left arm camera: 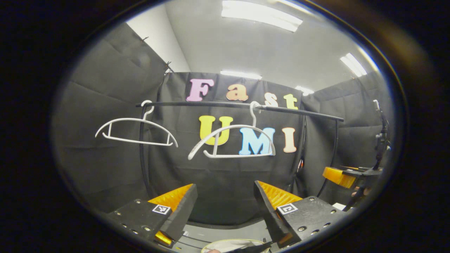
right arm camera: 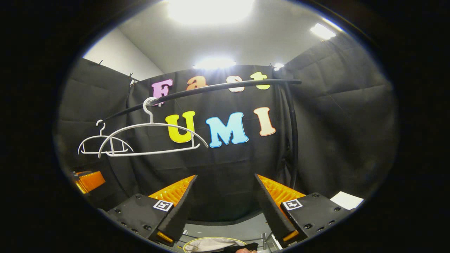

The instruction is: Grasp the clothes on the hanger with both hands and then place them into the laundry hamper below.

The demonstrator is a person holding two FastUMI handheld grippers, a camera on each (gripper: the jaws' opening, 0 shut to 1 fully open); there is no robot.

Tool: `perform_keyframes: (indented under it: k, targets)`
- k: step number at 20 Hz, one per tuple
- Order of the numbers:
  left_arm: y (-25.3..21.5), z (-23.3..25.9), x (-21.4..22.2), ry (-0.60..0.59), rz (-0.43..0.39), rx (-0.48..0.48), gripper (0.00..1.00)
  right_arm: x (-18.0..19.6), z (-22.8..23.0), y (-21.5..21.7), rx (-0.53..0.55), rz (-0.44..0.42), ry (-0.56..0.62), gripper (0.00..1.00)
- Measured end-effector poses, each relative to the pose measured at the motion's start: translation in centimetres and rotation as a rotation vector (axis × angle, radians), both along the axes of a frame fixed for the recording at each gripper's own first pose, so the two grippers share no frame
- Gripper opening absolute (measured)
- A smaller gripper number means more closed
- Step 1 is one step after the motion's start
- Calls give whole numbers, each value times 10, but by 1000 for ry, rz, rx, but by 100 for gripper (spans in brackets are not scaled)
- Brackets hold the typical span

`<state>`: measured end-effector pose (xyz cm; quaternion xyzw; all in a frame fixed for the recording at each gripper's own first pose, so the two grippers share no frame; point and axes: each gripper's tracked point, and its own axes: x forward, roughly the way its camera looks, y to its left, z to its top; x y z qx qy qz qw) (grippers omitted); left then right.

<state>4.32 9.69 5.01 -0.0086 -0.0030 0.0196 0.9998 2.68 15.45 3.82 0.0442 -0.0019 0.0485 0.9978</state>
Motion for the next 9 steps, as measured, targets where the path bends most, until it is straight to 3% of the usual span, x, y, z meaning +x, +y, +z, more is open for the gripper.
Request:
perform_keyframes:
  k: [3,9]
  targets:
    - [12,-17,-3,12,35,4,92,1,-1,1,16,-8,6,98]
    - [26,-23,-3,5,30,31,92,4,1,-3,-71,-9,6,98]
